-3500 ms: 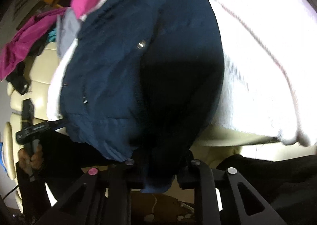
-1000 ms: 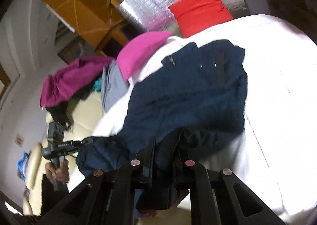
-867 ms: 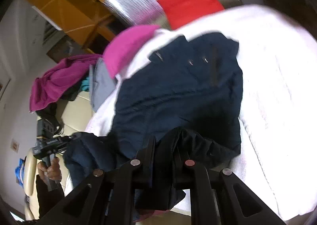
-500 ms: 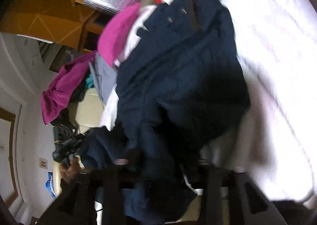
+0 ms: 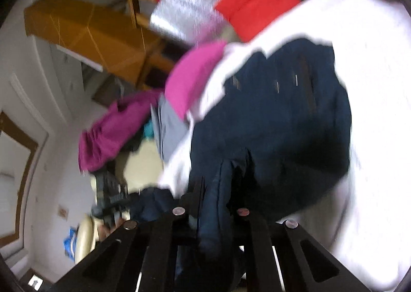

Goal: Fold large clothes

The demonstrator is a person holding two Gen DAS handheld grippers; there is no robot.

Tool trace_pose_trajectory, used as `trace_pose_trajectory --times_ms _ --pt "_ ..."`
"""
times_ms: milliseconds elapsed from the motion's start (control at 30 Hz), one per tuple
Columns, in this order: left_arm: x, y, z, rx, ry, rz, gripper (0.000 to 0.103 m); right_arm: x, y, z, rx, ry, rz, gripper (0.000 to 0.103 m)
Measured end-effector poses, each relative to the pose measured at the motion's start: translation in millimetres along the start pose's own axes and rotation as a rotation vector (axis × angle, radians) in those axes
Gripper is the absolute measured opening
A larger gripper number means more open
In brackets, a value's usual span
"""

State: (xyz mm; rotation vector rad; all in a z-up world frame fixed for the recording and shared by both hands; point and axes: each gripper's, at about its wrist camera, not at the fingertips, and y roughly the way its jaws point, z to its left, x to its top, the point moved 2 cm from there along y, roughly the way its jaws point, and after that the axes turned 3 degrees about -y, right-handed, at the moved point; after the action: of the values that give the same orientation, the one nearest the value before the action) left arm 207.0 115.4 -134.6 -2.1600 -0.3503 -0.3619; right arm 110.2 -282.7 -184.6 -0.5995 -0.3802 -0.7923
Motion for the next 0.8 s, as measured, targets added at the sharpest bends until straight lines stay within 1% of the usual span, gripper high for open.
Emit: trace_pose_trajectory --times_ms 67,100,200,233,267,333,367,400,500,567,600,667,733,767,800 --pt "26 4 -5 0.001 0.0 -0.019 0.013 28 10 -12 -0.006 0.044 -0.078 0.009" --pt "42 8 -8 0.003 0.001 -0.031 0.013 39 15 -16 -0.011 0.058 -0.102 0.009" --pt "91 28 -15 0.029 -0.003 -0.072 0.013 92 45 -39 -0.058 0.11 -0.203 0.009" --pt "106 37 -17 0.044 -0.002 -0.085 0.013 104 56 -46 -0.074 0.123 -0.218 0.009" --pt "124 50 -19 0.077 0.003 -0.102 0.013 118 70 -55 -0.098 0.137 -0.233 0.009" --pt "150 76 -20 0.149 0.017 -0.122 0.013 138 90 -70 -0.133 0.153 -0.257 0.009" --pt "162 89 -17 0.17 0.017 -0.124 0.013 146 98 -78 -0.144 0.166 -0.266 0.009" --pt "169 99 -14 0.176 0.011 -0.12 0.013 156 109 -94 -0.151 0.194 -0.262 0.009" --pt "191 140 4 0.185 -0.037 -0.077 0.013 171 137 -124 -0.171 0.241 -0.225 0.009" --pt "201 161 15 0.174 -0.05 -0.069 0.013 179 154 -137 -0.208 0.247 -0.194 0.009" --pt "204 168 19 0.167 -0.06 -0.068 0.014 182 161 -143 -0.204 0.262 -0.187 0.01" --pt "211 183 31 0.141 -0.107 -0.054 0.015 185 165 -156 -0.153 0.312 -0.18 0.013" --pt "215 192 40 0.106 -0.148 -0.029 0.017 188 167 -174 -0.061 0.394 -0.16 0.019" --pt "217 194 45 0.072 -0.175 -0.015 0.02 189 164 -178 -0.001 0.428 -0.165 0.028" --pt "218 192 47 0.037 -0.195 -0.017 0.022 193 160 -179 0.083 0.451 -0.194 0.045"
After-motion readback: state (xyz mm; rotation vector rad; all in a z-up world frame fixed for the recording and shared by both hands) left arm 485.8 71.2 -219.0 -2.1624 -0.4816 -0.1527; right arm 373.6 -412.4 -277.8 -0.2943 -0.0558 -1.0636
